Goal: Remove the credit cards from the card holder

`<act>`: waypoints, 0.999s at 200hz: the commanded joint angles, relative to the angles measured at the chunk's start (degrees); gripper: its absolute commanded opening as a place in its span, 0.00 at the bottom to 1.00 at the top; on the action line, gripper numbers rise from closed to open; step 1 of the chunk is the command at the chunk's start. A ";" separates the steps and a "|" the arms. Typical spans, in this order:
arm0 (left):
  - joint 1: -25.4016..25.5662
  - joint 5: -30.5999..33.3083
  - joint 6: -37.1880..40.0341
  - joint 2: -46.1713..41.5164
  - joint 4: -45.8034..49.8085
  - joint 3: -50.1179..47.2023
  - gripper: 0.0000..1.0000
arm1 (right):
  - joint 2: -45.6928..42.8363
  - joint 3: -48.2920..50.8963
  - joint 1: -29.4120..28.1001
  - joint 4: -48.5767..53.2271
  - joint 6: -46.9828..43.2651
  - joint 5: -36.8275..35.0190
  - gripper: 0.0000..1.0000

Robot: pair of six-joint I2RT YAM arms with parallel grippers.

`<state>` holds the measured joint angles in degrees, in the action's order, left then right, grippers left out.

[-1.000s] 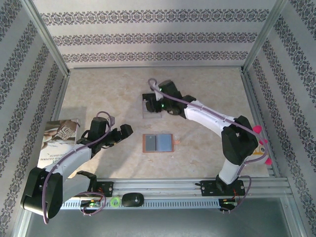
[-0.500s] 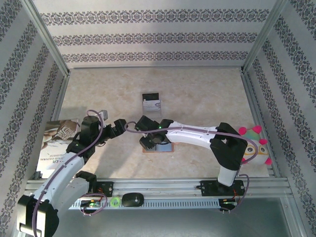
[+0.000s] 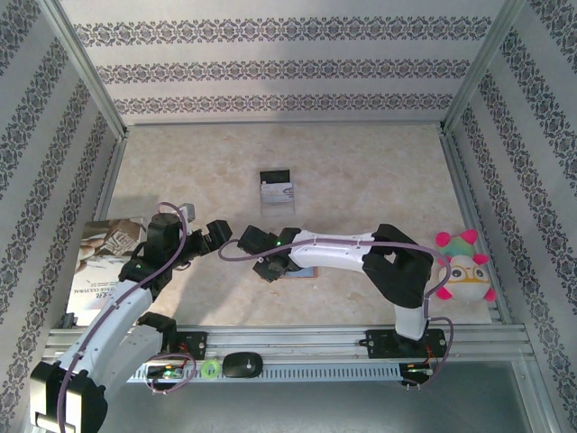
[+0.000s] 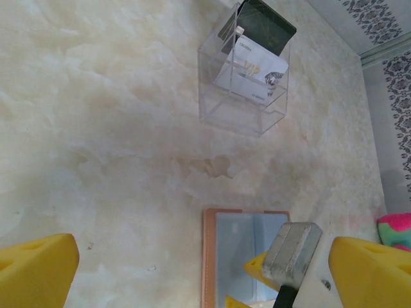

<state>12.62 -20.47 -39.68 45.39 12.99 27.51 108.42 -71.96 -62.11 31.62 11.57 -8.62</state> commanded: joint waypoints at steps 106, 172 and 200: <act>-0.86 -0.58 0.94 0.14 1.38 -0.99 1.00 | 3.09 0.83 -0.65 -1.77 -1.88 -3.07 0.10; -0.85 -4.39 0.22 1.78 -1.66 -2.02 0.86 | -2.64 4.69 0.25 -8.56 -1.27 -3.48 0.00; -0.76 -5.85 0.13 2.58 -2.57 -2.28 0.84 | -5.16 7.31 1.85 -9.94 0.82 -3.81 0.00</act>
<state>12.62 -23.92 -39.48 47.59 13.06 25.82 106.76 -66.87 -61.78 24.08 10.33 -11.03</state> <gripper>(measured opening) 0.846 0.058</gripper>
